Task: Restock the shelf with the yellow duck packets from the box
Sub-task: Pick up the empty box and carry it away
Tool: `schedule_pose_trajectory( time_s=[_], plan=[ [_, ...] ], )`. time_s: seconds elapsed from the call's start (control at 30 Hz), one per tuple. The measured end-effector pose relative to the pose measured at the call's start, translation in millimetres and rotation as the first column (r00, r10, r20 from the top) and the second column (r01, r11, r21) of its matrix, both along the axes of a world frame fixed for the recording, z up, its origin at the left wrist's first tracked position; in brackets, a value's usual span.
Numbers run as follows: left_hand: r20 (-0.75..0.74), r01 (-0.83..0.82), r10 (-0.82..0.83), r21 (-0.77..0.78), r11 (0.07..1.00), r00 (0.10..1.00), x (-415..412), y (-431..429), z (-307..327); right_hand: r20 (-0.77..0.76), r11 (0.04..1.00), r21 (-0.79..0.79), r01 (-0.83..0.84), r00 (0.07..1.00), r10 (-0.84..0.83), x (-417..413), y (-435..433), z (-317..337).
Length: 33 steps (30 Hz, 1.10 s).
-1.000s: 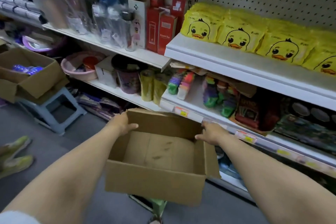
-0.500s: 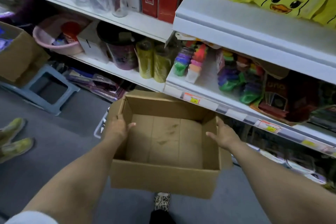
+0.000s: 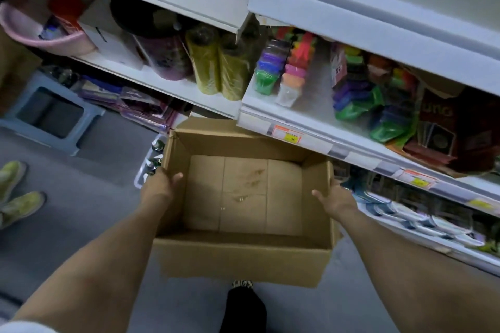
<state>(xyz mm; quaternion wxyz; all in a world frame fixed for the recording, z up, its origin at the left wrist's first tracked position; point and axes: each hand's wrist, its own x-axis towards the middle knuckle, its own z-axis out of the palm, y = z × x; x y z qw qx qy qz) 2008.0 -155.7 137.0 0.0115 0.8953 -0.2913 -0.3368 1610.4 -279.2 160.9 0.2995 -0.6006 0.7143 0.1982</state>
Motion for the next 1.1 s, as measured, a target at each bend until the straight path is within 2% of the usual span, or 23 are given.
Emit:
schedule_pose_trajectory(
  time_s=[0.23, 0.4, 0.6, 0.73, 0.83, 1.0, 1.1],
  plan=[
    [-0.046, -0.174, 0.174, 0.008, 0.985, 0.984, 2.5, 3.2, -15.5, 0.077, 0.998, 0.008, 0.065, 0.995, -0.066, -19.4, -2.4, -23.0],
    [-0.016, -0.293, 0.293, 0.032, 0.956, 0.956, 2.8, 22.4, -21.0, 0.026, 1.000, 0.016, 0.026, 0.999, -0.026, -28.9, -0.8, -29.3],
    [0.026, -0.295, 0.295, 0.022, 0.955, 0.955, -34.5, 38.0, -6.3, -0.006, 0.998, 0.021, 0.055, 0.998, -0.055, -62.3, 15.4, -24.6],
    [0.034, -0.202, 0.201, 0.050, 0.978, 0.979, -84.4, 43.8, 11.1, 0.003, 0.990, 0.065, 0.123, 0.992, -0.124, -117.5, 46.8, -22.7],
    [0.081, -0.075, 0.069, 0.084, 0.994, 0.994, -138.3, 46.1, 23.9, 0.022, 0.975, 0.087, 0.206, 0.978, -0.209, -181.2, 76.0, -22.8],
    [0.148, 0.167, -0.185, 0.127, 0.978, 0.972, -258.3, 54.1, 45.5, 0.070, 0.944, 0.082, 0.320, 0.943, -0.326, -308.7, 130.5, -14.3],
    [0.151, 0.222, -0.241, 0.136, 0.966, 0.959, -338.1, 60.5, 54.7, 0.054, 0.929, 0.060, 0.365, 0.928, -0.369, -389.1, 166.2, 12.5]
  ],
)
